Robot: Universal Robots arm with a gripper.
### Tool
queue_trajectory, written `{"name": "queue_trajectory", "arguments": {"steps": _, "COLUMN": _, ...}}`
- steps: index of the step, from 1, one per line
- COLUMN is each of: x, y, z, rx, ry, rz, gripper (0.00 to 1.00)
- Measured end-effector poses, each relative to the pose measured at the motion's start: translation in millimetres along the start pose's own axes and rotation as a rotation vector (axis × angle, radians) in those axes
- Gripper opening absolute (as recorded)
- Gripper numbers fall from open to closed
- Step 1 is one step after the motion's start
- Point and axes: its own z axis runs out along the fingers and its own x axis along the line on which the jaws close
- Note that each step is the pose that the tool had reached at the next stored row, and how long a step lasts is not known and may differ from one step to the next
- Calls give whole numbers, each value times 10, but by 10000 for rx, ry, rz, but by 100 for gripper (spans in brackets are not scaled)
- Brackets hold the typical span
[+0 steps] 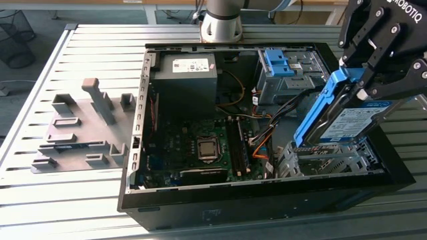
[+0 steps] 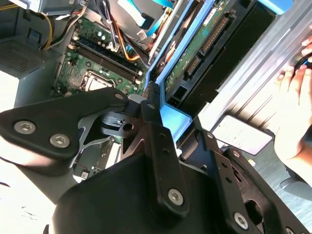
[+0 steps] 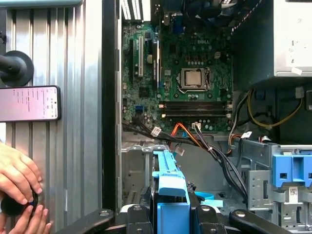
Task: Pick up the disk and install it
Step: 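Insert the disk into the insertion slot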
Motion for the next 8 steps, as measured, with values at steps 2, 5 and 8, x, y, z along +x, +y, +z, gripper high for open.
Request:
{"name": "queue_trajectory", "arguments": {"steps": 2, "x": 2, "y": -13, "z": 23, "rx": 0, "ry": 3, "rz": 0, "gripper": 37}}
{"name": "queue_trajectory", "arguments": {"steps": 5, "x": 3, "y": -14, "z": 45, "rx": 0, "ry": 2, "rz": 10, "gripper": 37}}
{"name": "queue_trajectory", "arguments": {"steps": 8, "x": 3, "y": -16, "z": 67, "rx": 1, "ry": 1, "rz": 37, "gripper": 37}}
